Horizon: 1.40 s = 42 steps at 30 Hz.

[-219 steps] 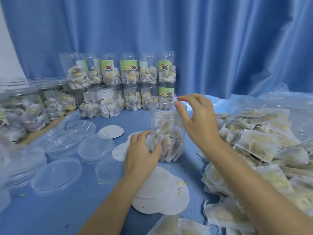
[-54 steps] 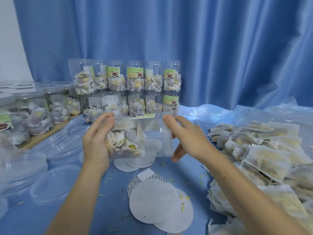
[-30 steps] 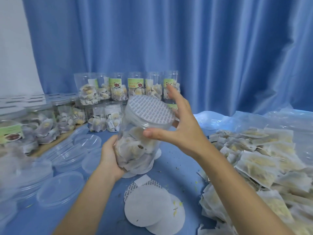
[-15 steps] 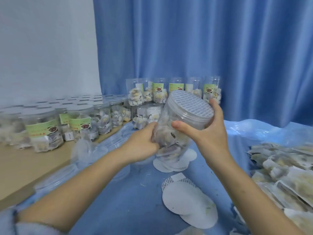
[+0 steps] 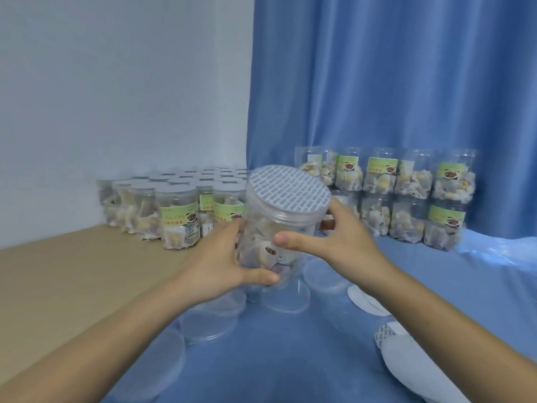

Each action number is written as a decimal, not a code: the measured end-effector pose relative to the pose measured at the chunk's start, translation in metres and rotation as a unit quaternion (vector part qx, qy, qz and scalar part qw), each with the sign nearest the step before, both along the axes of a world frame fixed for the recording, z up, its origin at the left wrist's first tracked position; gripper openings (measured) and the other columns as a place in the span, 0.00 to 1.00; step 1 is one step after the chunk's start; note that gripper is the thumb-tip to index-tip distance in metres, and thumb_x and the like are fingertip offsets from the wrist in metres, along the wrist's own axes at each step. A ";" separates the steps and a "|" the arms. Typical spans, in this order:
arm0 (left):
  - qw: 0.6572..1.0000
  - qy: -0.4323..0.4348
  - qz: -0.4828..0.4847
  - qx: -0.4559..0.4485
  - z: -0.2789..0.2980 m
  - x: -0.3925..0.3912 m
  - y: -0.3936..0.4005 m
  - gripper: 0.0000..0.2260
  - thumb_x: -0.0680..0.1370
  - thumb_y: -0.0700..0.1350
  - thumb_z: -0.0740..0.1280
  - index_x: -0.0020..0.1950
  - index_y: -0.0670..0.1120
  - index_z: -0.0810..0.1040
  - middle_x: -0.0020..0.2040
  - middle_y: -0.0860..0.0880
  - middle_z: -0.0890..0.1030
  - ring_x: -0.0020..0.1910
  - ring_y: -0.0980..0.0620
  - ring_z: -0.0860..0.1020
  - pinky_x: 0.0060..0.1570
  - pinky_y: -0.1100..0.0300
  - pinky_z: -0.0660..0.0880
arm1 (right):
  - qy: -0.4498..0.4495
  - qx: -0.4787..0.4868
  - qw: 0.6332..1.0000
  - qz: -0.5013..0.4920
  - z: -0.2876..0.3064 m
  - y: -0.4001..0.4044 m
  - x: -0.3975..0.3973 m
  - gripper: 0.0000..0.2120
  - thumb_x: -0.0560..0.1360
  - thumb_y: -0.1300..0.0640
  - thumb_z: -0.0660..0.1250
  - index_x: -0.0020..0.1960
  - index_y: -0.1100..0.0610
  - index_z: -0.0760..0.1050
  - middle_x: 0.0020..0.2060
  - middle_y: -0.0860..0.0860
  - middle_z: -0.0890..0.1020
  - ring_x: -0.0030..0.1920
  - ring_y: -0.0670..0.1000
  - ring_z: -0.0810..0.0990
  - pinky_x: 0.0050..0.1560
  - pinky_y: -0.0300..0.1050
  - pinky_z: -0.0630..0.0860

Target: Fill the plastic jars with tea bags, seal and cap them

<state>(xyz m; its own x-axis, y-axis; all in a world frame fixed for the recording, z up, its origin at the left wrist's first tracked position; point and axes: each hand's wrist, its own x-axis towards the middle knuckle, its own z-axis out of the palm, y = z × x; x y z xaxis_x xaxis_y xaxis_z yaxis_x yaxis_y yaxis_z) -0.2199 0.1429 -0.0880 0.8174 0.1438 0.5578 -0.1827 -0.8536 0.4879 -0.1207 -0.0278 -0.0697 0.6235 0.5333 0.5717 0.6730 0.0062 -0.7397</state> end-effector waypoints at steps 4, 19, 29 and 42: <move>0.990 0.000 0.120 -0.069 0.002 -0.016 0.060 0.36 0.50 0.62 0.80 0.52 0.66 0.67 0.48 0.56 0.72 0.46 0.59 0.71 0.39 0.67 0.68 | -0.030 -0.005 1.000 0.006 0.007 0.075 -0.006 0.37 0.48 0.32 0.76 0.56 0.41 0.75 0.55 0.41 0.79 0.55 0.42 0.77 0.56 0.43 0.75; 0.950 0.072 0.141 -0.268 -0.056 0.041 0.177 0.21 0.66 0.42 0.78 0.52 0.52 0.72 0.39 0.53 0.69 0.38 0.57 0.71 0.39 0.62 0.69 | 0.029 -0.096 0.995 0.015 -0.030 0.225 0.056 0.32 0.56 0.32 0.75 0.56 0.39 0.73 0.38 0.27 0.76 0.40 0.26 0.72 0.36 0.21 0.66; 0.935 0.052 0.217 -0.274 -0.060 0.065 0.168 0.20 0.75 0.38 0.66 0.66 0.45 0.68 0.51 0.47 0.78 0.57 0.46 0.76 0.57 0.57 0.71 | 0.053 -0.148 0.986 -0.051 -0.043 0.224 0.083 0.36 0.74 0.62 0.66 0.76 0.52 0.53 0.42 0.49 0.82 0.40 0.42 0.76 0.31 0.23 0.68; 0.975 -0.003 0.048 -0.216 0.022 0.105 -0.001 0.09 0.71 0.36 0.65 0.50 0.44 0.74 0.47 0.45 0.81 0.47 0.45 0.80 0.50 0.46 0.78 | 0.085 -0.021 0.993 -0.075 0.006 0.089 0.058 0.21 0.76 0.49 0.64 0.68 0.52 0.68 0.48 0.47 0.80 0.51 0.47 0.79 0.49 0.37 0.75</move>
<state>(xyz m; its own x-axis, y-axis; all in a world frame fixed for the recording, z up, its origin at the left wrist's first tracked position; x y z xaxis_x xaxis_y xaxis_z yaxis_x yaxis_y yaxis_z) -0.1148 0.1419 -0.0663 0.7853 0.4423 0.4332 -0.1155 -0.5828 0.8044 -0.0626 0.0609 -0.0637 0.7833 0.4483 0.4307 0.5293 -0.1177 -0.8402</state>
